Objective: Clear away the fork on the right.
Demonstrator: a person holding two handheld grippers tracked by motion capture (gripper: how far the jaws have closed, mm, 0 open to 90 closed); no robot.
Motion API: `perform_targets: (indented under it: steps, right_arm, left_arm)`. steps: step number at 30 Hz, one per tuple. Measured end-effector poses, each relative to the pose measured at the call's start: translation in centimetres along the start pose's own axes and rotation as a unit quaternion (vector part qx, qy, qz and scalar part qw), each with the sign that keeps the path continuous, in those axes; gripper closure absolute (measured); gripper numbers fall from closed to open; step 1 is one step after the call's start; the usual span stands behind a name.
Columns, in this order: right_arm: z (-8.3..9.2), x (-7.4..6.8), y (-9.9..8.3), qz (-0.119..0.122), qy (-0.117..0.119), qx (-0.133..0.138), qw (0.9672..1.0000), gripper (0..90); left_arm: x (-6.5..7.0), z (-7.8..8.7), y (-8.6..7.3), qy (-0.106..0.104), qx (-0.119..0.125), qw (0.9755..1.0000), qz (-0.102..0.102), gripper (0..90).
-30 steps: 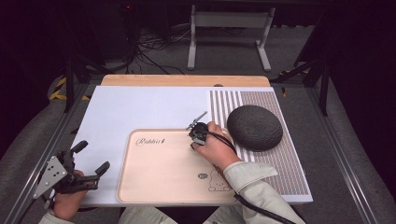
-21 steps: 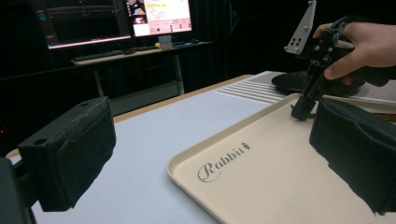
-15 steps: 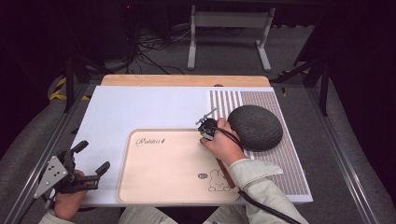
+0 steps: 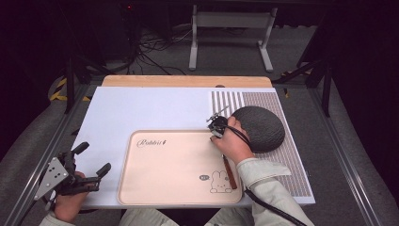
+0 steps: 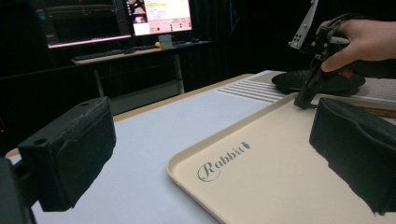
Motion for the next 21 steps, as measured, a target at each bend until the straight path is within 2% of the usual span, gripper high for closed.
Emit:
perform_targets:
  steps: [21]
  right_arm:
    - [0.2, 2.3, -0.9, -0.032, -0.024, -0.013, 0.9991, 90.0]
  left_arm:
    - [0.0, 0.0, 0.0, 0.001, 0.000, 1.0000, 0.000, 1.1]
Point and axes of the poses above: each handheld gripper's, and its own axes: z roughly backward along the jaws, y roughly out of its top, x roughly to its right, the point moved 8 cm from there along -z, roughly forward along the jaws, and after that the axes turned 10 degrees about -y, right-handed, at the moved point
